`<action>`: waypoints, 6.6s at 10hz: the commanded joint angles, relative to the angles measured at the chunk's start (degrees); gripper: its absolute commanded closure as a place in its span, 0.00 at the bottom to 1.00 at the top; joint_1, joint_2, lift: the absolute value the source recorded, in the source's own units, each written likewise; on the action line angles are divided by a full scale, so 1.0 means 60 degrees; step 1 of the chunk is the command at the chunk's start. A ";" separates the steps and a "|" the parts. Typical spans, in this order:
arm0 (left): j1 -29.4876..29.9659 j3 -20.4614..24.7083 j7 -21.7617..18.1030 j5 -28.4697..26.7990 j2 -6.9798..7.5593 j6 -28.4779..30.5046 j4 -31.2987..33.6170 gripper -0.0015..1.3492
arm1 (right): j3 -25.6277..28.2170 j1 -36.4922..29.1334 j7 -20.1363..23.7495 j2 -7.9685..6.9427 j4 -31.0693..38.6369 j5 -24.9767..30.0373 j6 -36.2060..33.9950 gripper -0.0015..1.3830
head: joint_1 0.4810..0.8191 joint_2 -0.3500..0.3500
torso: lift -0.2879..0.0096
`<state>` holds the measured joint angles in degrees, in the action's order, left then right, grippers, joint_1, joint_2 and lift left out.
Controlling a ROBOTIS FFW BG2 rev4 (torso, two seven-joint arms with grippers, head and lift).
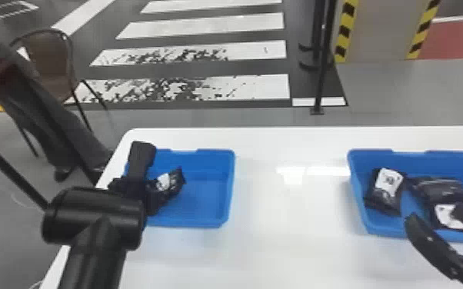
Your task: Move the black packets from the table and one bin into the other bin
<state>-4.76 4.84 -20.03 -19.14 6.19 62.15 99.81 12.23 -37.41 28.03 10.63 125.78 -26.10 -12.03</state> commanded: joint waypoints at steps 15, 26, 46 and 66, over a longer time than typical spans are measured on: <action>0.2316 -0.3968 -0.0147 0.3914 0.0653 -0.3210 0.4657 0.90 | -0.3047 0.4384 -0.0014 0.0791 -0.0445 -0.0907 -0.0970 0.09 | 0.63 0.36 | 0.60; 0.3089 -0.3111 0.0146 0.3324 0.0463 -0.3327 0.5712 0.90 | -0.2647 0.4431 -0.0146 0.0791 -0.1031 -0.0545 -0.1017 0.09 | 0.63 0.43 | 0.60; 0.3253 -0.3016 0.0160 0.3743 0.0463 -0.4265 0.5337 0.08 | -0.1466 0.4853 0.0396 0.0879 -0.1804 0.0046 -0.1603 0.85 | 0.63 0.40 | 0.60; 0.6160 -0.1112 0.2783 0.3495 -0.0416 -1.2116 0.3438 0.08 | -0.0305 -0.0890 -0.2694 -0.0205 0.1524 0.1017 0.0342 0.16 | 0.63 0.38 | 0.60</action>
<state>32.00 -2.08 -3.34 1.82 3.84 -10.40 120.40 10.61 -42.32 11.88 9.42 134.18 -19.91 -9.39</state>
